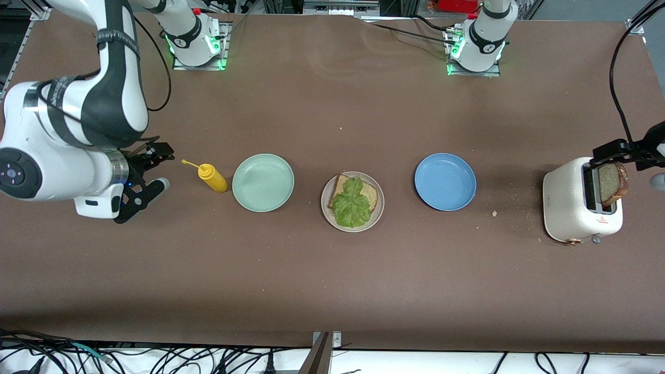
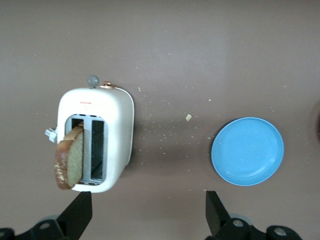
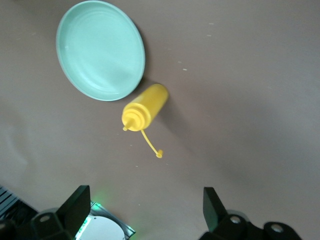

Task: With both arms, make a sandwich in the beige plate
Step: 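Grasp the second toast slice in the toaster with the left gripper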

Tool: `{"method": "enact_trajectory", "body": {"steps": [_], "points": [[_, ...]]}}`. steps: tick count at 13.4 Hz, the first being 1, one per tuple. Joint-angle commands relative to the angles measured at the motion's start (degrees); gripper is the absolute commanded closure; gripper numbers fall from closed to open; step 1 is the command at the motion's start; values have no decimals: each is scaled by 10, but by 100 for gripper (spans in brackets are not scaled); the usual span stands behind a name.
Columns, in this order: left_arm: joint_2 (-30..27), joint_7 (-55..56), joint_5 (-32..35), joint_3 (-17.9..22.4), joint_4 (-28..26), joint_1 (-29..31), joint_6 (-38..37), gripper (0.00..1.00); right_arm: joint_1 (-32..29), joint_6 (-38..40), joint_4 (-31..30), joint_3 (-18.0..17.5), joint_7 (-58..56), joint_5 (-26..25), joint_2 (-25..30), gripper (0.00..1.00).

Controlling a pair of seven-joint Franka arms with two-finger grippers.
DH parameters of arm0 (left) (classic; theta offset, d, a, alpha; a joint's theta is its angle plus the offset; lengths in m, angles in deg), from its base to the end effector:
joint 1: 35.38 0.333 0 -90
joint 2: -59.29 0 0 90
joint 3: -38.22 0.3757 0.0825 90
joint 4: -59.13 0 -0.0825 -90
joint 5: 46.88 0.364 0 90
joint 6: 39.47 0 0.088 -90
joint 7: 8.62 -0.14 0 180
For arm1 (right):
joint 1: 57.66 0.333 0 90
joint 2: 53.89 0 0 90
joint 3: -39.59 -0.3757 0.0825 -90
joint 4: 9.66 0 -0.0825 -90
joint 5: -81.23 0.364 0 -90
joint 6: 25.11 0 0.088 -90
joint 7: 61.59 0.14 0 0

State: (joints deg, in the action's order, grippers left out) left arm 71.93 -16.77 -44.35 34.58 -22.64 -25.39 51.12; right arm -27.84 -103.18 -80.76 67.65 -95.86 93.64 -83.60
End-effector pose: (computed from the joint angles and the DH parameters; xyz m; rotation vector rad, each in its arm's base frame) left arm 0.6054 0.0781 0.5905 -3.1177 0.0503 0.1084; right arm 0.6417 0.1288 0.4932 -2.8682 -0.9699 0.5108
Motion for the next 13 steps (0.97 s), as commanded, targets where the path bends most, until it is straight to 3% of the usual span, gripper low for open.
{"method": "enact_trajectory", "body": {"steps": [1,4,7,10,11,13], "points": [[-11,-29,12,-5,-16,18,14,0,-51,-114,-135,-48,36,-55,117,0],[-13,-61,12,-5,-55,42,62,0,-129,-212,-281,-48,24,-60,201,0],[-16,-107,10,-5,-85,73,108,0,-176,-200,-282,-69,30,-75,262,0],[-17,-134,9,-5,-132,97,168,0,-251,-161,-266,-140,55,-132,291,0],[-19,-147,8,-6,-152,109,194,0,-264,-155,-261,-146,97,-130,294,0],[-19,-173,6,-6,-177,129,231,0,-301,-142,-247,-212,164,-130,295,0]]}}
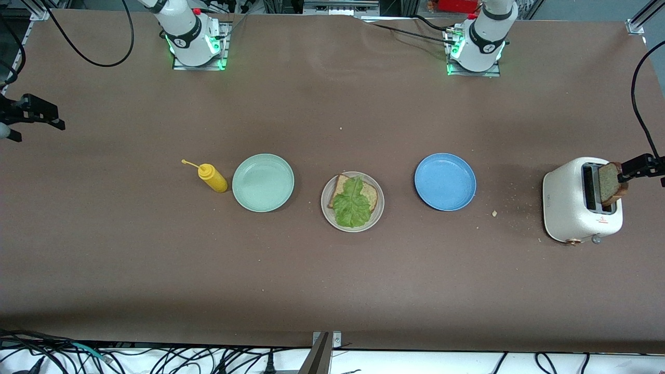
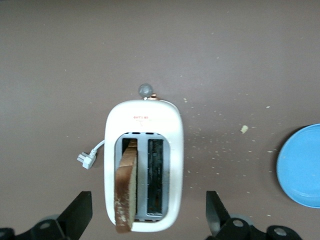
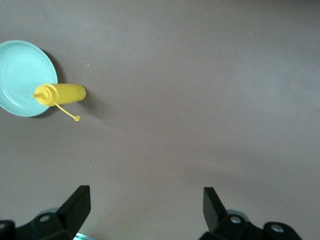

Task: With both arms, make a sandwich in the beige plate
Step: 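Grasp the second toast slice in the toaster with the left gripper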

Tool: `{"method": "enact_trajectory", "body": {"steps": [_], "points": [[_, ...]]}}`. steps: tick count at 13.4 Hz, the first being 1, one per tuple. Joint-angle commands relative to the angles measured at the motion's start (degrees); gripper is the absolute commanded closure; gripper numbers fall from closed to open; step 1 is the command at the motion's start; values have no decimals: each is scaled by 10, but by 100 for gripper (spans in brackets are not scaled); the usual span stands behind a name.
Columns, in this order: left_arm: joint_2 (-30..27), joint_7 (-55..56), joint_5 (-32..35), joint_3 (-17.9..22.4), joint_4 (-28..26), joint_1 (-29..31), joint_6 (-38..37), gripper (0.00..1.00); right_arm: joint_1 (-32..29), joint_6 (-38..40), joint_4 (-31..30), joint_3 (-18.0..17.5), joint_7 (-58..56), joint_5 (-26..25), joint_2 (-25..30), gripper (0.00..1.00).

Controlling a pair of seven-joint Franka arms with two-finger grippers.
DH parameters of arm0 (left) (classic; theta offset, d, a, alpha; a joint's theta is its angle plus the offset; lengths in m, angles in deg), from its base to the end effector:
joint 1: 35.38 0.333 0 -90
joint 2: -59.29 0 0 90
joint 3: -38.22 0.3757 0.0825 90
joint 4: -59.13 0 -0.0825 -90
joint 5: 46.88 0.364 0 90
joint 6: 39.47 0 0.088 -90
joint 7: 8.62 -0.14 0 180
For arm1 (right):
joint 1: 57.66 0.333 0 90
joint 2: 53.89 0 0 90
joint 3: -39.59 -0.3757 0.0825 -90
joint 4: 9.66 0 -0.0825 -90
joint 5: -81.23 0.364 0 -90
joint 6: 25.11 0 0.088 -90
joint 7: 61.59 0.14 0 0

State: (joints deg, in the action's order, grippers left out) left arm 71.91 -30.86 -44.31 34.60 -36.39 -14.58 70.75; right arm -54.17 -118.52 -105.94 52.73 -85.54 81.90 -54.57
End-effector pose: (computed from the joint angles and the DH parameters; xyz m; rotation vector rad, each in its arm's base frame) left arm 0.5968 0.1928 0.5102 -3.0980 0.1570 -0.0388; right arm 0.5301 -0.0878 0.6005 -3.0900 -0.3859 0.0879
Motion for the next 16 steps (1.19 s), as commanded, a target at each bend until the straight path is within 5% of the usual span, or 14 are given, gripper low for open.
{"method": "enact_trajectory", "body": {"steps": [1,4,10,11,12,14,15,16], "points": [[-19,-37,5,-6,-44,26,42,0,-53,9,6,-88,102,-15,11,0],[-18,-37,5,-6,-83,33,88,0,-57,8,17,-131,173,-13,29,0],[6,-37,-5,-6,-128,55,154,0,-36,53,23,-113,173,-27,25,0],[14,-37,-18,-6,-128,59,156,8,-26,51,24,-102,173,-28,24,0],[16,-37,-23,-6,-128,63,160,37,-26,51,28,-102,171,-25,18,0],[19,-39,-24,-6,-128,63,159,79,-30,56,42,-94,157,-21,4,0],[19,-39,-24,-6,-127,63,157,95,-33,56,42,-94,157,-20,2,0],[18,-40,-23,-6,-126,63,157,100,-34,53,43,-93,157,-20,1,0]]}}
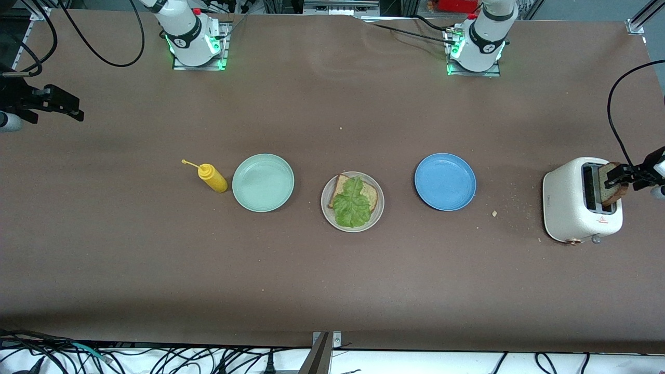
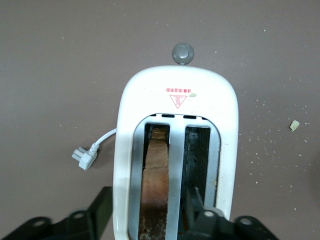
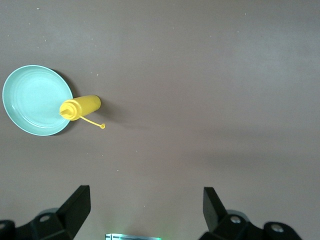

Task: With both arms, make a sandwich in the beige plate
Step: 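Grasp the second toast slice in the toaster with the left gripper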

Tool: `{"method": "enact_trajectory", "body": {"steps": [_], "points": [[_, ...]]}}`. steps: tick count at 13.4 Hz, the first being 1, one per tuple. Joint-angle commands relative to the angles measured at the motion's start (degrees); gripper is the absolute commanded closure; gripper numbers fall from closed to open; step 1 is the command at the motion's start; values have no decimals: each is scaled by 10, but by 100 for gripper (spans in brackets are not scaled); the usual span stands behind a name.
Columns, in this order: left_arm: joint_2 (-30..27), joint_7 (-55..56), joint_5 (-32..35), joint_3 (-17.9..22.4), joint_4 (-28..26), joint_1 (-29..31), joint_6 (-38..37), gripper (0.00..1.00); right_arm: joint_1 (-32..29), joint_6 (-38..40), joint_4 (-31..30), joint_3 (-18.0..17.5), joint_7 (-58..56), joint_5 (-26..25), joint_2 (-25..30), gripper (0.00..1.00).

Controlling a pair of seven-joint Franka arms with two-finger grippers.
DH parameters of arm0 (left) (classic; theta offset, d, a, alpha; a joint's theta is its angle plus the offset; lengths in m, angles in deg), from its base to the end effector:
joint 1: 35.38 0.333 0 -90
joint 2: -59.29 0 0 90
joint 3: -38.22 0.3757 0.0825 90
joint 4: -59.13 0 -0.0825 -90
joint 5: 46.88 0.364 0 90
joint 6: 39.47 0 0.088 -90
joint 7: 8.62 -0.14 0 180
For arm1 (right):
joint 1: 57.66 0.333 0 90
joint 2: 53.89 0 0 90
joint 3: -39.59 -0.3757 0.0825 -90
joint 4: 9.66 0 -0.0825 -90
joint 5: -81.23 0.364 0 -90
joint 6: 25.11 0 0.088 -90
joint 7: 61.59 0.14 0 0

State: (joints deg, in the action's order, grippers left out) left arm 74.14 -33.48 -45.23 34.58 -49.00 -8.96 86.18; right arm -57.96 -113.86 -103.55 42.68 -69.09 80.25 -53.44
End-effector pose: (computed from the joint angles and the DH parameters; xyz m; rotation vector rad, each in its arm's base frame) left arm 0.5706 0.2444 0.4106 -3.1140 0.0779 -0.0625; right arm 0.5230 -0.0335 0.6231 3.1280 0.1128 -0.1301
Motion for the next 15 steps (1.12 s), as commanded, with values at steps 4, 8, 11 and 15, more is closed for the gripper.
{"method": "enact_trajectory", "body": {"steps": [4,8,11,15], "points": [[-9,-13,-7,-6,13,7,-12,100,2,2,27,10,-6,-1,-24,0],[-18,-41,-8,-10,62,4,-58,100,4,2,27,10,-7,3,-26,0],[-17,-41,-9,-10,139,-14,-153,100,2,3,27,10,-7,3,-26,0],[-14,-41,-16,-11,212,-57,-261,100,6,3,30,8,-7,3,-27,0]]}}
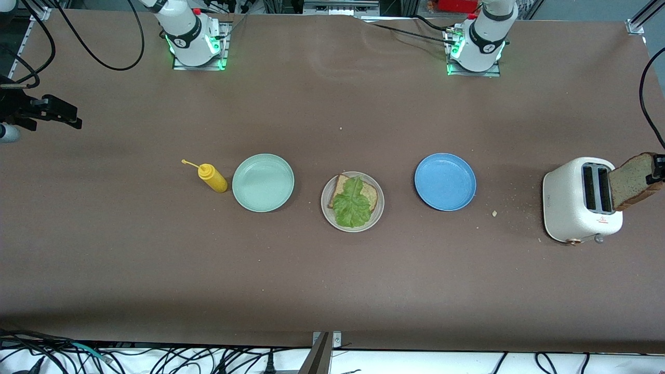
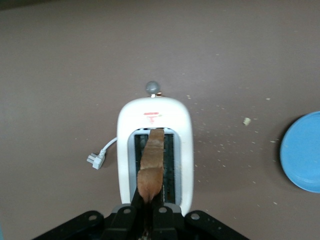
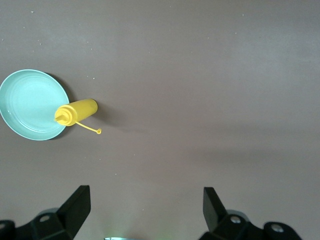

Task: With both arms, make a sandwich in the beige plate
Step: 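Grasp the second toast slice in the toaster with the left gripper, then lift the toast and carry it with the left gripper toward the beige plate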

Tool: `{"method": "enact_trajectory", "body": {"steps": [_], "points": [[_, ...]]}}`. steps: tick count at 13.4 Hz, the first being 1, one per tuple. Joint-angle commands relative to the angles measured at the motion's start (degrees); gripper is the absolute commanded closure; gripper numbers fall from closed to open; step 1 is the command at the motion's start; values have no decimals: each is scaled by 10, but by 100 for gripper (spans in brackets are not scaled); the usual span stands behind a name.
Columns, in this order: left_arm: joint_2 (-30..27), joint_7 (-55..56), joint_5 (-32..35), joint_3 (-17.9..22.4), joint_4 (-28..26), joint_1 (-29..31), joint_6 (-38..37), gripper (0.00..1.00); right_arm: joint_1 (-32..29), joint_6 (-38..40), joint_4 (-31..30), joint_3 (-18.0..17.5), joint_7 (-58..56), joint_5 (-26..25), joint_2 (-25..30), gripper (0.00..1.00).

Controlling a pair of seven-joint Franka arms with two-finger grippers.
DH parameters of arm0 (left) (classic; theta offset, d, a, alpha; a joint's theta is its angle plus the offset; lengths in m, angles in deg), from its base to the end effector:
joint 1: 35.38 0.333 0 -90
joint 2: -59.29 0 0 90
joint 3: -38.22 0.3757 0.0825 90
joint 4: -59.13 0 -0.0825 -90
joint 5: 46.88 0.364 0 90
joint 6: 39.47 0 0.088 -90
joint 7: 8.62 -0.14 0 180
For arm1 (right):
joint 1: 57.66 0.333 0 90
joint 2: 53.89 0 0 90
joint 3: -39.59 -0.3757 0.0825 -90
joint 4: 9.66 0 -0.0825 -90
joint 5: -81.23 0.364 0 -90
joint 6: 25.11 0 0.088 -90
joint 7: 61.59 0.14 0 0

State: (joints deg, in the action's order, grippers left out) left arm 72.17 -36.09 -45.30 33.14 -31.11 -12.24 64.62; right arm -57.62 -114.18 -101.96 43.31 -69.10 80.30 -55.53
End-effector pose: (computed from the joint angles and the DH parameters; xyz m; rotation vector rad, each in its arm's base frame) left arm 0.5940 0.2028 0.5406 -3.1170 0.2629 -0.0214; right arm 0.5366 -0.0363 0.6166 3.1272 0.1051 -0.1351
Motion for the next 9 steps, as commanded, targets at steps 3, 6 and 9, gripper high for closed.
{"method": "enact_trajectory", "body": {"steps": [3,6,9], "points": [[8,-7,-61,4,41,-73,-100,100,1,6,14,2,-6,4,-6,0],[31,30,-177,4,41,-101,-159,100,2,6,14,1,-6,3,-6,0],[70,113,-274,4,41,-169,-165,100,1,6,14,1,-6,7,-7,0]]}}
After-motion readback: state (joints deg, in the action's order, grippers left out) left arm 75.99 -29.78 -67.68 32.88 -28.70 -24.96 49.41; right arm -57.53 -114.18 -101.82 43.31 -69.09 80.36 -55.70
